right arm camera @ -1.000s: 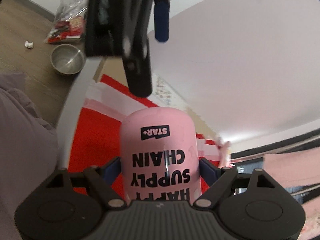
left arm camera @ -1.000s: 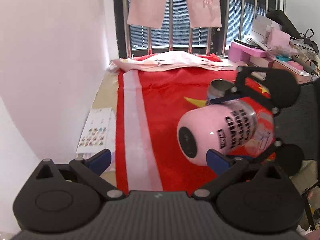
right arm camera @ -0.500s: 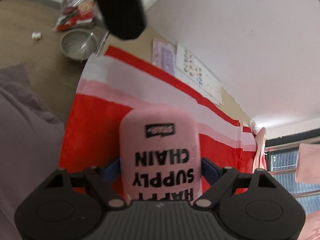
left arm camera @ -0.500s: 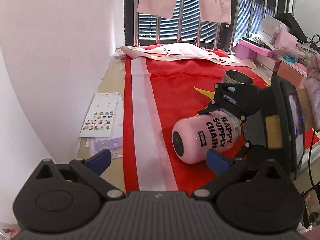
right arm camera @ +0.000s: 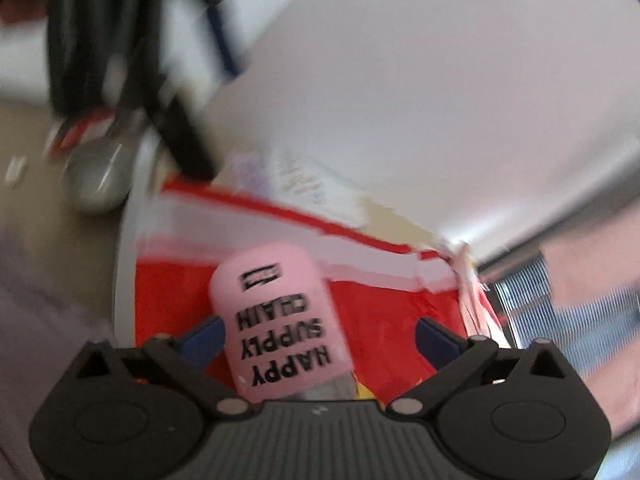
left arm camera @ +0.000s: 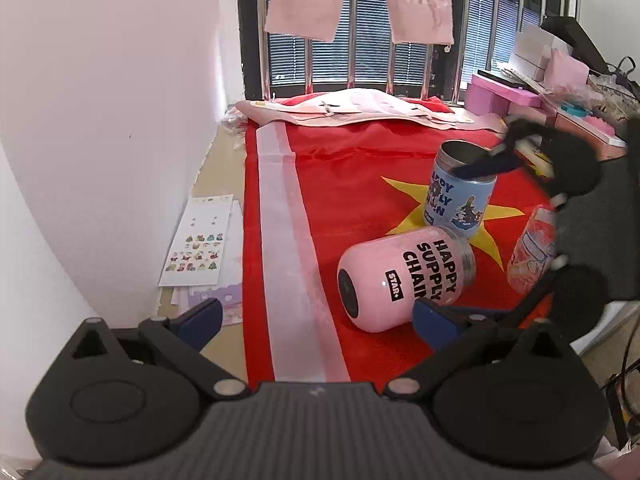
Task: Flip cup upright
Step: 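Lower the pink tumbler onto the flag and open the right gripper, then grasp the pink tumbler's body with the left gripper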
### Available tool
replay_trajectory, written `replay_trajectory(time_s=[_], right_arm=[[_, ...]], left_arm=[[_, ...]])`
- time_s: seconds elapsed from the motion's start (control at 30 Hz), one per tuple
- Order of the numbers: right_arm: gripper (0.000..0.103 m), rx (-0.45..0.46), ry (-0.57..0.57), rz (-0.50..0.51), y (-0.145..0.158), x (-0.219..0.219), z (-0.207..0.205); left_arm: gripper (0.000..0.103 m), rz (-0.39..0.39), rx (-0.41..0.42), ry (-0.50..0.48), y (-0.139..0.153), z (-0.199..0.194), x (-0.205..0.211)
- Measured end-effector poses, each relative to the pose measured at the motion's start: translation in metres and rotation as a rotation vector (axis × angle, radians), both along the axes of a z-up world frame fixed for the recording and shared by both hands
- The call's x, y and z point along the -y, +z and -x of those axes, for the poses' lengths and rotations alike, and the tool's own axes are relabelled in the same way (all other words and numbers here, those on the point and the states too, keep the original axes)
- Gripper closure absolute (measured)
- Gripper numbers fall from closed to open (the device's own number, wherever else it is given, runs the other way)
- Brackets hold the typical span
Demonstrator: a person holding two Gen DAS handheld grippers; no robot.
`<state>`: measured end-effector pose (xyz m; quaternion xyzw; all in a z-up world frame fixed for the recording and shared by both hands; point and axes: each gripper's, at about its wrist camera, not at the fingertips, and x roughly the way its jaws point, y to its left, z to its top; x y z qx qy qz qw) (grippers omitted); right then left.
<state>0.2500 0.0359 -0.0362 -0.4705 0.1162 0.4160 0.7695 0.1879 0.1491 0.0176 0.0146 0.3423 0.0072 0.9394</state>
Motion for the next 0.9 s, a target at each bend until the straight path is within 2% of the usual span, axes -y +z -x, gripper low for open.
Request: replay_trajectory(time_s=[0.1,0.2,0.4,0.57,0.9], right_arm=[[0.0,-0.053,-0.118,-0.195,0.021,0.025,0.013],[0.0,-0.088,-0.207,-0.329,0.032,0.045,0.026],[0.0,-0.174,-0.368,-0.524,0.033,0.076,0.04],[0.0,-0.278,-0.468,-0.62,0.022,0.097,0.043],[0.0,-0.267,-0.553,-0.659,0.012,0.123,0.032]], left_arm=[[0.0,-0.012,-0.001,-0.007,0.0,-0.001,0.003],[0.0,-0.021,-0.006,-0.018,-0.001,-0.003,0.007],[0.0,-0.056,-0.016,-0.06,-0.002,-0.008,0.016],[0.0,-0.135,-0.027,-0.14,-0.003,-0.02,0.029],[0.0,-0.395,-0.087,-0.503,-0.025,-0.067,0.082]])
